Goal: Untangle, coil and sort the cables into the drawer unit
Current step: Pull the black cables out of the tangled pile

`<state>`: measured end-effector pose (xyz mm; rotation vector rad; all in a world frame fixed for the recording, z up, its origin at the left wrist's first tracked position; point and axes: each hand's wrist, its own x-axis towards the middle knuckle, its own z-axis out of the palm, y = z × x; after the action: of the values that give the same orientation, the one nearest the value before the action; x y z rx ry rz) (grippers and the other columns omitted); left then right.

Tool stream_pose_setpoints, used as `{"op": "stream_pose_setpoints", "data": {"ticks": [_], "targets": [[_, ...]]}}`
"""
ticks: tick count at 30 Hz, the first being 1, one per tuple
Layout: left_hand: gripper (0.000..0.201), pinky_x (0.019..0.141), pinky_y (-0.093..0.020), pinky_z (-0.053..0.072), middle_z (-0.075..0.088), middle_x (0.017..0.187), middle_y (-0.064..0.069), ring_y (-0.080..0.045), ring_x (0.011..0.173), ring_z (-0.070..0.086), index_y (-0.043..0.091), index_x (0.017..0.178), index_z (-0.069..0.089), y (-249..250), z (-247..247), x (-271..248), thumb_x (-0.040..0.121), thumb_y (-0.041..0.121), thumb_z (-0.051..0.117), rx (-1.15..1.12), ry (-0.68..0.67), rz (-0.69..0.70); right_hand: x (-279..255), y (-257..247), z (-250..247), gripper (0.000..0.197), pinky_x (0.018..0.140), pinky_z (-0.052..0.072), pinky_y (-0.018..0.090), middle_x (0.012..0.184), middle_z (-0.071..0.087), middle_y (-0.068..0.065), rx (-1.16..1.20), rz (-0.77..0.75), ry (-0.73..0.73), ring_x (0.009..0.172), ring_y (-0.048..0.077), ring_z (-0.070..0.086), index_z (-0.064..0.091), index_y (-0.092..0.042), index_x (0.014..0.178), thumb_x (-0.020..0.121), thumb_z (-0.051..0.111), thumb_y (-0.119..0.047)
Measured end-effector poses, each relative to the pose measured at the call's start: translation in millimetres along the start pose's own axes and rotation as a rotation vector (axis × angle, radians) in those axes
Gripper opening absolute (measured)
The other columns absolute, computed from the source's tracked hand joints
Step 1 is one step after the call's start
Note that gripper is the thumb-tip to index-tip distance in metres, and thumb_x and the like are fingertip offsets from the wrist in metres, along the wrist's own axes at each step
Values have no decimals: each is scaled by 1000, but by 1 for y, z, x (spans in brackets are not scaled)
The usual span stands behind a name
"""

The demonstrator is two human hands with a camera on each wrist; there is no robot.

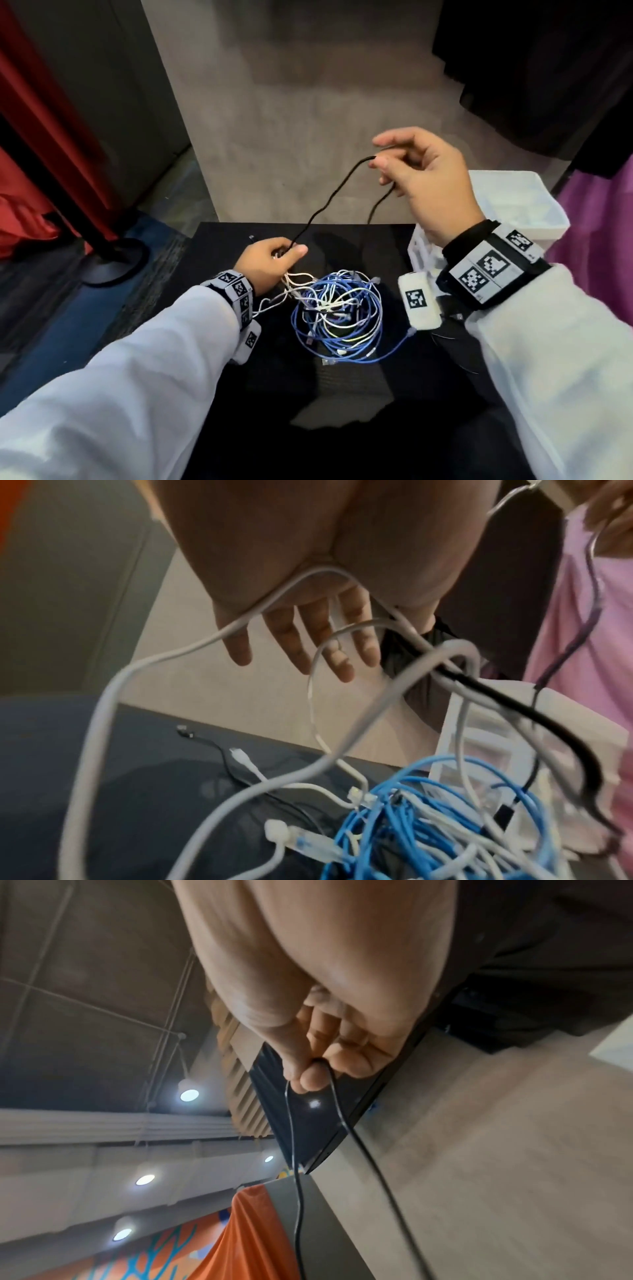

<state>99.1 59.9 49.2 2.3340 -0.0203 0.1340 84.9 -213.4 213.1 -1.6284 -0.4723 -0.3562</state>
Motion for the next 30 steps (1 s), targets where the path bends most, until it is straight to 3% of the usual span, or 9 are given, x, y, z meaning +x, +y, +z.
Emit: {"op": "stream_pose_setpoints", "data": {"ticks": [3,7,13,17,19,20,23,27,30], "targets": [[33,84,-31,49,70,89,10,-7,86,63,31,89,74,0,-8,-5,92,61,60,204,-45,139,2,4,-23,13,59,47,19,95,72,14,33,17,196,66,11,62,70,-10,105,95,66,-1],[31,87,-34,51,69,91,13,-10,91,65,33,93,74,-20,-7,-13,96,57,54,318,-152,68,3,-6,-52,11,57,49,25,97,68,12,127,-35,397,67,15,64,65,-14,103,96,64,-5],[17,83,-12,45,72,97,18,6,86,63,36,111,72,9,-4,-22,99,41,60,8,-13,8,-6,-8,-56,13,60,54,29,92,69,6,87,-19,235,69,19,64,65,-10,110,99,62,-4],[51,87,-20,48,66,107,12,-4,87,59,25,139,55,49,28,-26,94,48,65,-253,-178,50,-11,-12,-43,13,64,58,32,94,69,9,168,-24,173,72,22,66,63,-7,113,101,61,-4],[46,87,-24,48,72,103,6,-12,92,62,23,129,66,65,42,-33,104,54,43,-355,-275,16,-10,-16,-39,15,68,60,35,94,67,10,192,-43,185,74,23,67,62,-6,115,102,58,-2],[60,85,-29,49,75,91,0,-18,90,65,22,114,73,70,46,-35,104,61,28,-430,-302,-10,-9,-17,-40,16,71,61,36,93,66,10,191,-54,204,76,23,67,62,-7,115,102,56,-1],[81,73,-35,50,53,45,-1,-28,66,62,17,72,70,76,48,-41,97,72,15,-563,-183,-34,-10,-17,-52,22,80,63,40,92,65,4,149,-53,252,81,22,68,67,-9,111,102,49,2],[50,71,-37,45,30,45,10,-12,47,39,16,78,54,101,24,-31,110,46,30,-997,26,-123,-24,5,-57,34,95,60,41,95,72,3,-92,17,158,91,17,69,77,-14,95,96,49,4],[36,73,-33,49,32,52,9,-9,54,41,17,85,53,147,-1,-24,111,31,33,-1156,49,-58,-47,35,-28,19,98,49,27,107,74,-2,-330,100,-97,102,11,67,78,-20,108,99,64,-10]]}}
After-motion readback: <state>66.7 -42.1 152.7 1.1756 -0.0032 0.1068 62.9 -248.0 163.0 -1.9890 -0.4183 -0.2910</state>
